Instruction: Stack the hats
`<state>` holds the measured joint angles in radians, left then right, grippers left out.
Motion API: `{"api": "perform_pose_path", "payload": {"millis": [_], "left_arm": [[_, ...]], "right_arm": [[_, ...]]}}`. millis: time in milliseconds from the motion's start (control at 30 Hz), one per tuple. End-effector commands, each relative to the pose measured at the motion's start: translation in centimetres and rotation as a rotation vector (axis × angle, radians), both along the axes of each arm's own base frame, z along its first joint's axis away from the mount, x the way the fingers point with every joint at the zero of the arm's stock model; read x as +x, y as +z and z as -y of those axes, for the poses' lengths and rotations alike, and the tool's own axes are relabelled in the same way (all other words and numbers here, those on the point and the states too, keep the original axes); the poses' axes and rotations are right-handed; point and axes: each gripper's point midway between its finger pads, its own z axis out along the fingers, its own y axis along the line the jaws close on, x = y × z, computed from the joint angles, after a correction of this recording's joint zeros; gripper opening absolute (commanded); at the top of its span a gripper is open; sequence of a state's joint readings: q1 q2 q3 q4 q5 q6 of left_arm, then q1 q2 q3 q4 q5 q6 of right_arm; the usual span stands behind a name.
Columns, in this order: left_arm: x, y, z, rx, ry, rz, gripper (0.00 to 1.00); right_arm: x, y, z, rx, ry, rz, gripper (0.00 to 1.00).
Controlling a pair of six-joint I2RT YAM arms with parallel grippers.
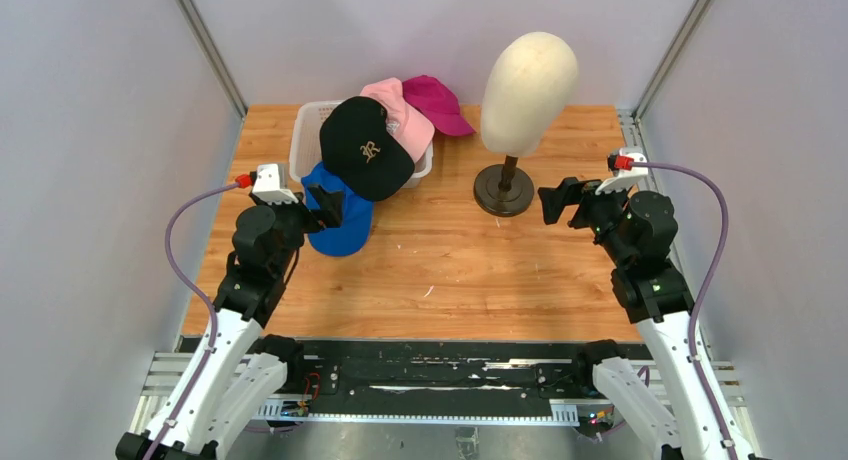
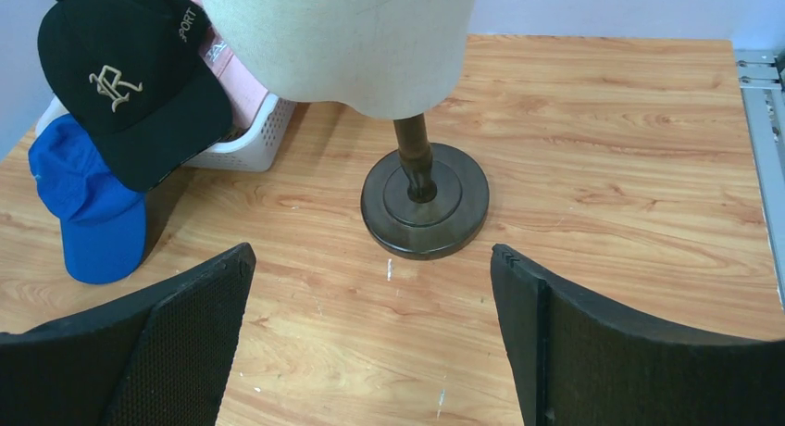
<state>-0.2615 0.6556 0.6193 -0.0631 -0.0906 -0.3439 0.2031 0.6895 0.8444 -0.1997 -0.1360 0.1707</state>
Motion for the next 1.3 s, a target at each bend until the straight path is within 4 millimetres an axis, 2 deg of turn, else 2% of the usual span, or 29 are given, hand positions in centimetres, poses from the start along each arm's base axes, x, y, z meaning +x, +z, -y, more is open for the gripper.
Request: {"api": "perform_pose_path", "payload": {"millis": [0, 200, 300, 367, 467, 633, 733, 967, 1133, 1267], "left_arm": [[0.0, 1.3, 0.0, 0.002, 0.0, 0.043, 0.98], [-0.7, 2.5, 1.7, -0.068, -0.092, 0.112, 0.98], [-1.2, 2.7, 1.3, -0.074, -0.078, 0.136, 0.99], [-1.1, 2.2, 0.6, -0.063, -0.04, 0.111, 0.97], [-0.8, 0.9, 0.2, -0.023, -0.014, 0.028, 0.95], [-0.3, -0.8, 0.7, -0.018, -0.025, -0.044, 0.98], [-0.1, -1.7, 0.5, 0.008, 0.003, -0.087, 0.98], [0.2, -3.6, 0.7, 0.076, 0.053, -0.153, 0.98], [1.3, -5.4, 2.4, 0.104, 0.038, -0.18, 0.96], [2.1, -6.6, 3.8, 0.246, 0.09, -0.187, 0.95]], "right_arm": [[-0.1, 0.7, 0.1, -0.013, -0.008, 0.014, 0.96], [-0.2, 0.4, -1.1, 0.009, 0.055, 0.001, 0.96], [-0.3, 0.3, -1.6, 0.01, 0.083, -0.006, 0.95], [-0.4, 0.2, -2.5, 0.011, 0.129, -0.012, 0.95], [-0.5, -0.1, -5.1, -0.007, 0.209, -0.033, 0.95], [-1.2, -1.6, -10.4, -0.201, 0.271, -0.053, 0.95], [-1.1, -2.4, -12.6, -0.24, 0.3, -0.067, 0.96], [-0.7, -2.8, -14.0, -0.233, 0.31, -0.054, 0.96], [0.2, -3.5, -14.5, -0.255, 0.3, -0.074, 0.96], [0.7, -3.5, -14.7, -0.267, 0.294, -0.076, 0.96]]}}
